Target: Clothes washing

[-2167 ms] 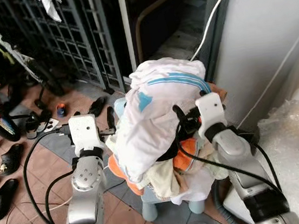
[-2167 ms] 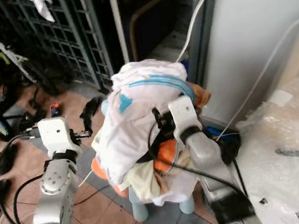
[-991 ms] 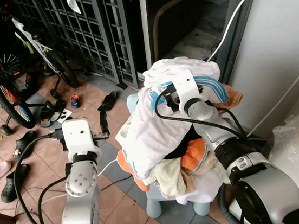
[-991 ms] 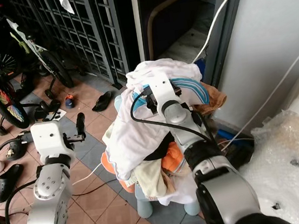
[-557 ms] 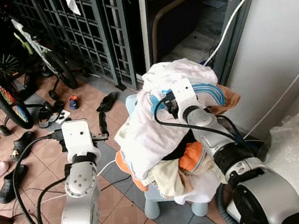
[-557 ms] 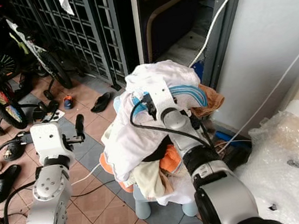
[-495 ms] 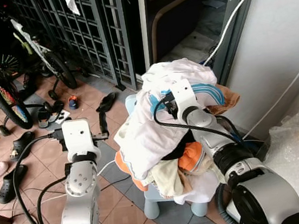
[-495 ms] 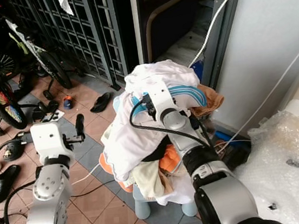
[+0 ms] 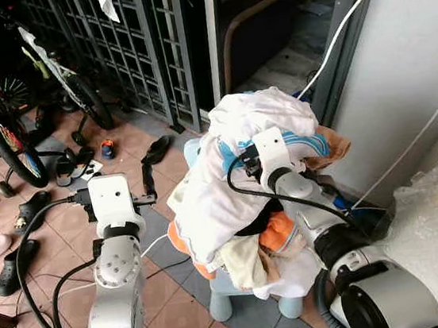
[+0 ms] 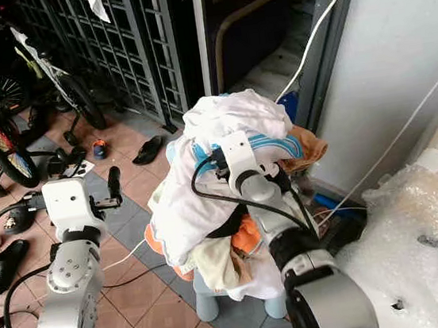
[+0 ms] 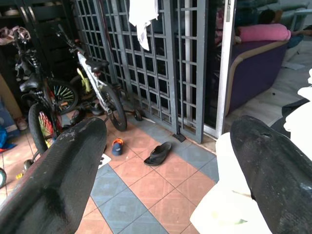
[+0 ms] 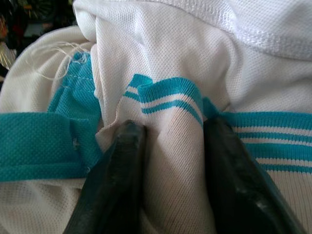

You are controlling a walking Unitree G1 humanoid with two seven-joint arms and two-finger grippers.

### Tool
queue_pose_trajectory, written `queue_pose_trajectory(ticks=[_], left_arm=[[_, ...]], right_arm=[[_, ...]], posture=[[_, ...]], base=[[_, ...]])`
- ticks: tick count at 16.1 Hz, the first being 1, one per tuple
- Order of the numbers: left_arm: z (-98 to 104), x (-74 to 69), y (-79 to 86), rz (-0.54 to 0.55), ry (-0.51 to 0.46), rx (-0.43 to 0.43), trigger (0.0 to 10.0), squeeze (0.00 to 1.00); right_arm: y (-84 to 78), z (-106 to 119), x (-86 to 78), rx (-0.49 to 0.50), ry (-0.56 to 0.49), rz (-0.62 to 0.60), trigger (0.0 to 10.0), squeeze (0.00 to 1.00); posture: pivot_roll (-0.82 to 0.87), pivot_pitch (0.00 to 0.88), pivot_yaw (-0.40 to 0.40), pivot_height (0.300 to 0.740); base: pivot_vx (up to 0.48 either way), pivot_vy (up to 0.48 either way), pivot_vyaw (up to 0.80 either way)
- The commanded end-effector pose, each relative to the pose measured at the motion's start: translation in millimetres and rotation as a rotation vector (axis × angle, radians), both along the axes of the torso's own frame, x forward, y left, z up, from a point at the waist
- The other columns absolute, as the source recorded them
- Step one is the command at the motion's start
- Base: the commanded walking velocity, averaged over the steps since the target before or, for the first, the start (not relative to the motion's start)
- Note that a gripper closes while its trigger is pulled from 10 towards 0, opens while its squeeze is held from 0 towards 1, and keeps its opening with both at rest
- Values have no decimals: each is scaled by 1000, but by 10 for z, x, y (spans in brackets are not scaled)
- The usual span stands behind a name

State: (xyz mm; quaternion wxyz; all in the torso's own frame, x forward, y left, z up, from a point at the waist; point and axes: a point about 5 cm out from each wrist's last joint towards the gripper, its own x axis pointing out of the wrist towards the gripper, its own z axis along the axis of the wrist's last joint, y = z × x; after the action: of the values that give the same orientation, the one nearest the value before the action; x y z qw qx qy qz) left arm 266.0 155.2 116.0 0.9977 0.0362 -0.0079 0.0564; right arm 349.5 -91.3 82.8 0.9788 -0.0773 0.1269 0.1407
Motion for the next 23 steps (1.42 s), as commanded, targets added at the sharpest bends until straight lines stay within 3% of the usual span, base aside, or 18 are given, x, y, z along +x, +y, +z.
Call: queue_pose_trajectory(ticks=[1,4,5,10,12,14,15,17,19,21,23], left_arm=[[-2,4,13,1,5,11,10000,0],[-5,25,-34,-9,5,0,10000,0],[-18,30,-56,-22,15,6,10000,0],[-45,32,-42,-22,24,5,10000,0],[-45,48,-48,-20,25,3,10000,0],[-26,71,-22,26,20,24,10000,0],[-31,73,-16,35,24,28,10000,0],[-63,81,-28,26,40,24,10000,0],[-60,89,-50,10,36,25,10000,0],[-58,94,-64,12,35,26,10000,0],[-38,101,-70,20,22,19,10000,0]], right_arm=[[25,-140,-83,27,65,9,0,0],[52,46,-45,115,-45,7,0,0],[62,81,-48,73,-86,27,0,0],[112,155,-87,157,-113,38,0,0],[104,165,-134,246,-104,30,0,0],[91,425,-174,384,-188,53,0,0],[84,491,-181,401,-212,61,0,0],[-32,961,-192,501,-358,81,0,0],[-149,1236,-246,569,-402,128,0,0],[-193,1280,-330,635,-375,179,0,0],[-214,1250,-597,667,-300,335,0,0]], posture=[[49,0,27,740],[39,0,28,740],[37,0,29,740],[18,0,51,740],[15,0,55,740],[14,0,54,740],[5,0,59,740],[-6,0,65,740],[-15,0,67,740],[-17,0,67,740],[-21,0,64,740]], base=[[0,0,0],[0,0,0],[0,0,0],[0,0,0],[0,0,0],[0,0,0],[0,0,0],[0,0,0],[0,0,0],[0,0,0],[0,0,0]])
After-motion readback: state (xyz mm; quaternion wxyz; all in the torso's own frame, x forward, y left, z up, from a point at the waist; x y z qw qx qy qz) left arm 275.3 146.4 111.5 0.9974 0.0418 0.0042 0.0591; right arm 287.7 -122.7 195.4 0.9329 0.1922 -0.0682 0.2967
